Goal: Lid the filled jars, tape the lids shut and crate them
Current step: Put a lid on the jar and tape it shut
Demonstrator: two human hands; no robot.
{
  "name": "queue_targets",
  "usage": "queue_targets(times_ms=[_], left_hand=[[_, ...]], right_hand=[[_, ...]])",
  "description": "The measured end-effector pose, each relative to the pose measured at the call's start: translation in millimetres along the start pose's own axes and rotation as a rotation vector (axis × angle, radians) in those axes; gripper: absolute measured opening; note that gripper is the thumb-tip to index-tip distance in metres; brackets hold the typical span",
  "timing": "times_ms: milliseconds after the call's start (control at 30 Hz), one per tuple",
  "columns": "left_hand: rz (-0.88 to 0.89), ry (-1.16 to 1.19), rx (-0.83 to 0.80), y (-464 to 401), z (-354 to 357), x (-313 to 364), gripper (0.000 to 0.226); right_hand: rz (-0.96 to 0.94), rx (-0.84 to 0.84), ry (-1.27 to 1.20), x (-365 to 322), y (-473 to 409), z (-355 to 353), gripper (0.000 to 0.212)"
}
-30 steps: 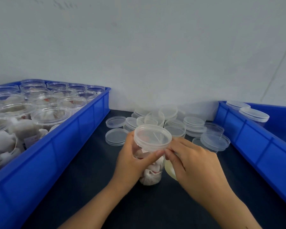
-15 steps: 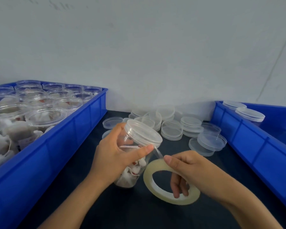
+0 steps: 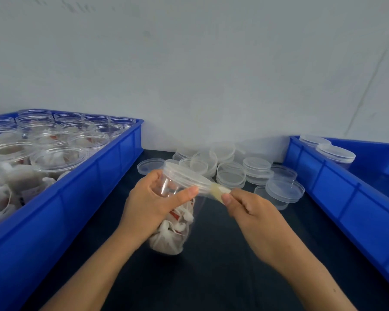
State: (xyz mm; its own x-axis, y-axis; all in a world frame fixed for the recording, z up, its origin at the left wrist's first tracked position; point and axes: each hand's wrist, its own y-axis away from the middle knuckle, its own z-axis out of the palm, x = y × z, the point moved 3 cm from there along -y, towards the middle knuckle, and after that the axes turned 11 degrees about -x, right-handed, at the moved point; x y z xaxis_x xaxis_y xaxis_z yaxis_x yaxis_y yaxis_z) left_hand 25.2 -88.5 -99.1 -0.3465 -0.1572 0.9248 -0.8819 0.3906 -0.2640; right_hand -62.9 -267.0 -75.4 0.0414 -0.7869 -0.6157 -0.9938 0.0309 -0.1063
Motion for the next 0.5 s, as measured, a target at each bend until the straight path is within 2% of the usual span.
queue_targets(times_ms=[133,233,333,500], left_hand=[[-0.022,0.112,-0.066,2.4,6.8,0.3,0.074],[-0.036,0.208,-0.11,1.1,11.5,-0.3,0.071],[-0.047,0.246,-0.154,0.5,15.8,-3.1,0.075],[-0.075,0.319,-0.167,-0.7,17.8,-8.2,0.085]], right_hand=[[0.024,0.02,0.152,0.6,-2.7,0.5,0.041],[0.026,0.016,0.171,2.2,-4.2,-0.6,0.046],[0.043,-0.01,0.168,3.5,-4.5,-0.4,0.05],[0.016,0.039,0.291,4.7,-3.2,-1.9,0.061]])
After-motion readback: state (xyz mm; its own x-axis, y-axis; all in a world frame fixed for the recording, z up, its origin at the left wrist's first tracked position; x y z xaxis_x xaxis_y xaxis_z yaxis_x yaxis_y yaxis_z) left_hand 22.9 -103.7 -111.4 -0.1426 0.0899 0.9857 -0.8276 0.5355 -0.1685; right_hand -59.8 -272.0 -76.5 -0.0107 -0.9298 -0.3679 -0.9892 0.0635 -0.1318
